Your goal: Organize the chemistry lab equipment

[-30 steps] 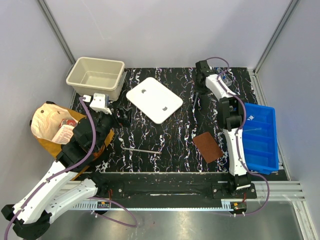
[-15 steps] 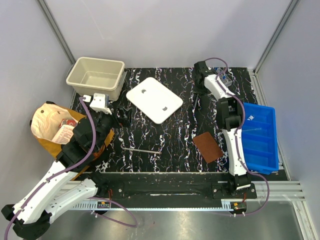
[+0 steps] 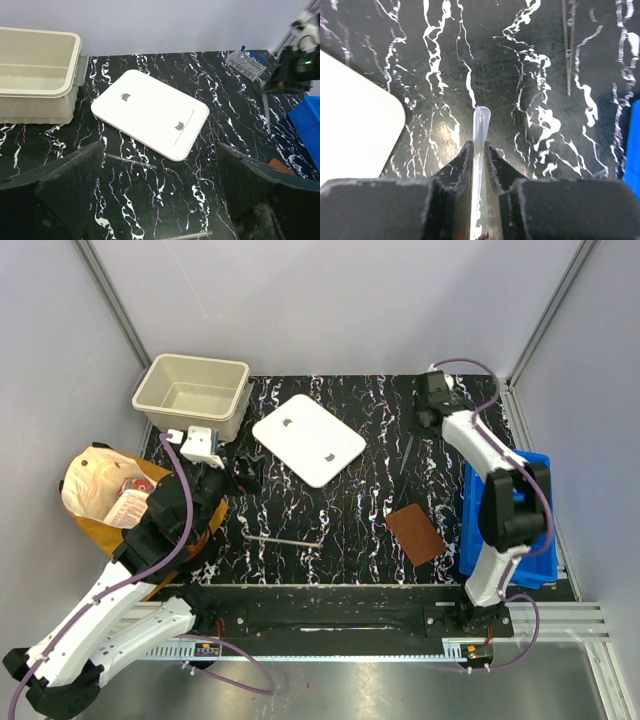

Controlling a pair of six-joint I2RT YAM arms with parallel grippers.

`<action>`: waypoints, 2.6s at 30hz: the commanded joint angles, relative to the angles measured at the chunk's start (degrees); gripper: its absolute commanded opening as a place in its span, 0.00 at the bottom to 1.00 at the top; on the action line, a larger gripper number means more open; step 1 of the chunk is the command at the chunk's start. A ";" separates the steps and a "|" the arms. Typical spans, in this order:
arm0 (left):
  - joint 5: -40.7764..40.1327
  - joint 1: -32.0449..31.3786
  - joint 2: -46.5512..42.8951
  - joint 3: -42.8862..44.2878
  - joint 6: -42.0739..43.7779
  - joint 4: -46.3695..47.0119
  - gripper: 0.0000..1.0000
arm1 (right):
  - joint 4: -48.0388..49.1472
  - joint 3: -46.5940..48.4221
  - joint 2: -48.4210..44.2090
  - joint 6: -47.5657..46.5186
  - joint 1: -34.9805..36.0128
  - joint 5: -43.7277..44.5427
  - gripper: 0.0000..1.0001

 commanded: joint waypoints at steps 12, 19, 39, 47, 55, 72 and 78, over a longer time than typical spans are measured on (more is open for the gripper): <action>1.07 -0.29 1.16 0.70 0.10 2.53 0.99 | 9.39 -30.08 -37.72 9.61 -20.37 -5.41 0.19; 1.08 -0.29 0.81 0.87 0.19 2.36 0.99 | 11.33 -39.05 -44.05 15.41 -34.70 -10.43 0.17; 0.73 -0.38 0.01 0.70 0.45 2.44 0.99 | 22.23 -49.08 -40.72 25.35 -46.32 -7.18 0.17; 0.46 -0.47 0.10 0.70 0.46 2.44 0.99 | 24.07 -50.05 -38.08 26.32 -48.08 -5.60 0.19; 0.28 -0.46 0.10 0.79 0.54 2.44 0.99 | 25.66 -50.76 -35.98 27.28 -48.87 -4.90 0.22; 0.81 -0.55 0.45 0.79 0.45 2.44 0.99 | 23.29 -43.82 -42.91 17.36 -48.70 -22.73 0.37; 0.81 -0.55 0.89 1.05 0.45 2.09 0.99 | 17.50 -38.02 -45.81 12.01 -39.16 -29.69 0.38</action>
